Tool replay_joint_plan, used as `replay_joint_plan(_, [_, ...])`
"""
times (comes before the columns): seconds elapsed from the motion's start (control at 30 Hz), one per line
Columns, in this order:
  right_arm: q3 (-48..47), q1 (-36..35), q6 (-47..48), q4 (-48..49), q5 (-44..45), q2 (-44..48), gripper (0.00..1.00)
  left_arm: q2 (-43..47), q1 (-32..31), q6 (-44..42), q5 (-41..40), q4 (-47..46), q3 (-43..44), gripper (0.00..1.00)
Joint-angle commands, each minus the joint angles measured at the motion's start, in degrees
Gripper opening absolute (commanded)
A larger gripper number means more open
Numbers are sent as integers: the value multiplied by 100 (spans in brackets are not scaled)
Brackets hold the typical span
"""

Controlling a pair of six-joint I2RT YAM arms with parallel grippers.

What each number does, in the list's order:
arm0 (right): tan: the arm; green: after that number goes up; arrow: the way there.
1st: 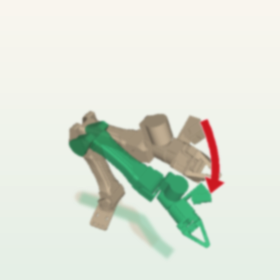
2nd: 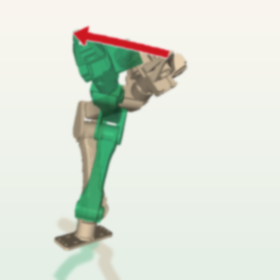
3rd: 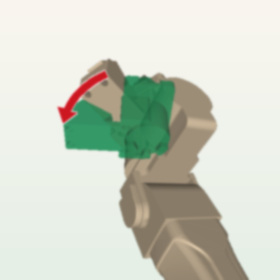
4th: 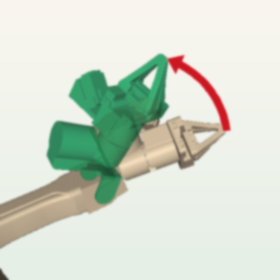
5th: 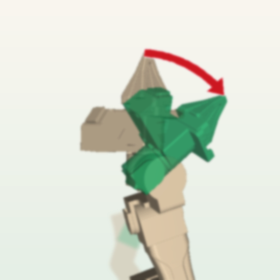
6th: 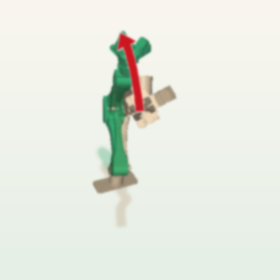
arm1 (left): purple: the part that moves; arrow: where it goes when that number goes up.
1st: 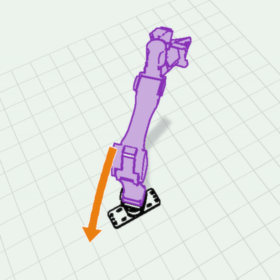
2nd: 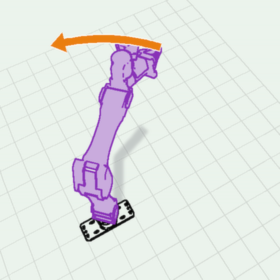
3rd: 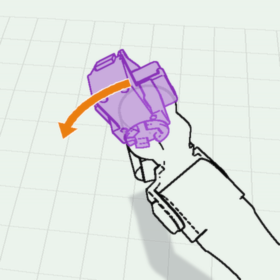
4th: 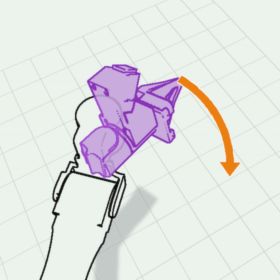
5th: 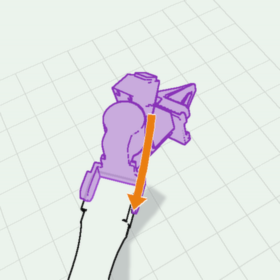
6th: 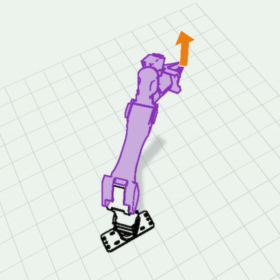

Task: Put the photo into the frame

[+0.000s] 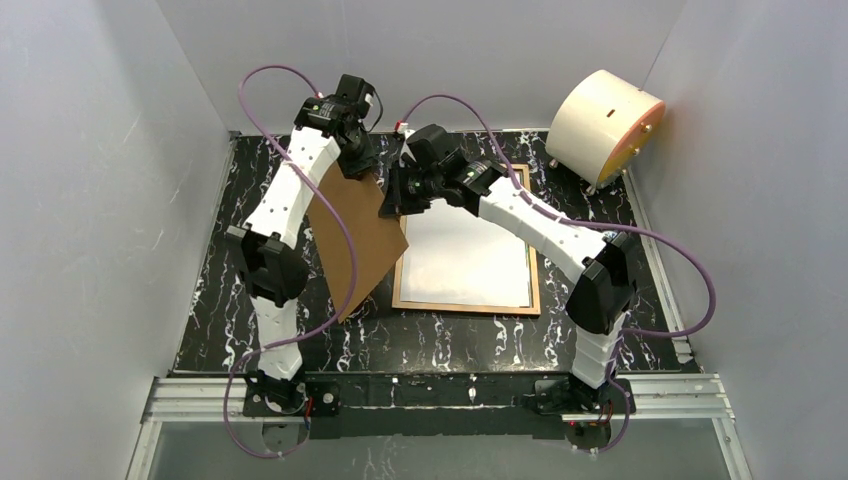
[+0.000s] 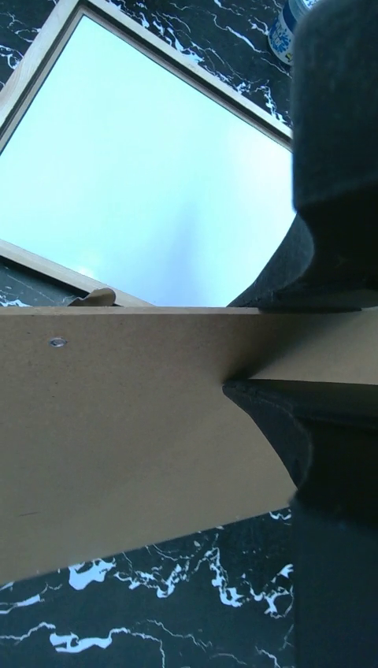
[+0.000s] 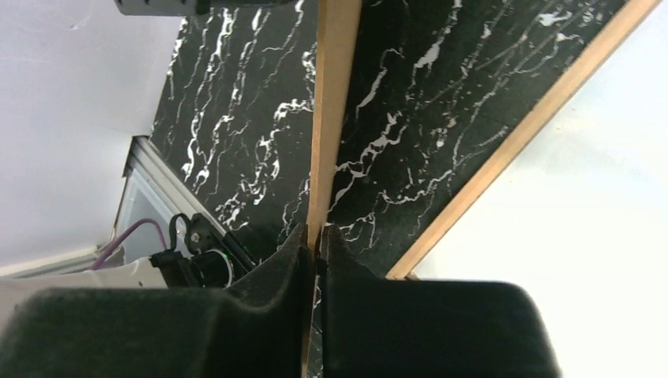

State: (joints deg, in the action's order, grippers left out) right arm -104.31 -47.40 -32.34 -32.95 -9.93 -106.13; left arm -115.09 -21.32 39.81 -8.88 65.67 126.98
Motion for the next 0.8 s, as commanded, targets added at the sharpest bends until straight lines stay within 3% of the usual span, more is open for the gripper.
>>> replay_joint_plan(0.0, [-309, 99, 133, 223, -75, 98, 23, 147, -21, -219, 564, 237, 225, 17])
replay_joint_plan(0.13, [-117, 112, 177, 537, -244, 408, 57, 240, -12, -459, 776, 214, 284, 11])
replay_joint_plan(0.3, [500, 194, 256, 1274, -677, 1117, 77, 355, 41, -936, 1156, 334, 332, 7])
replay_joint_plan(0.53, [1593, 500, -266, 2667, -1007, 2059, 81, 503, 140, -1550, 1189, 616, 618, 2])
replay_joint_plan(0.77, [1453, 652, -474, 2567, -1063, 1884, 80, 680, 386, -1806, 1331, 772, 1060, 0])
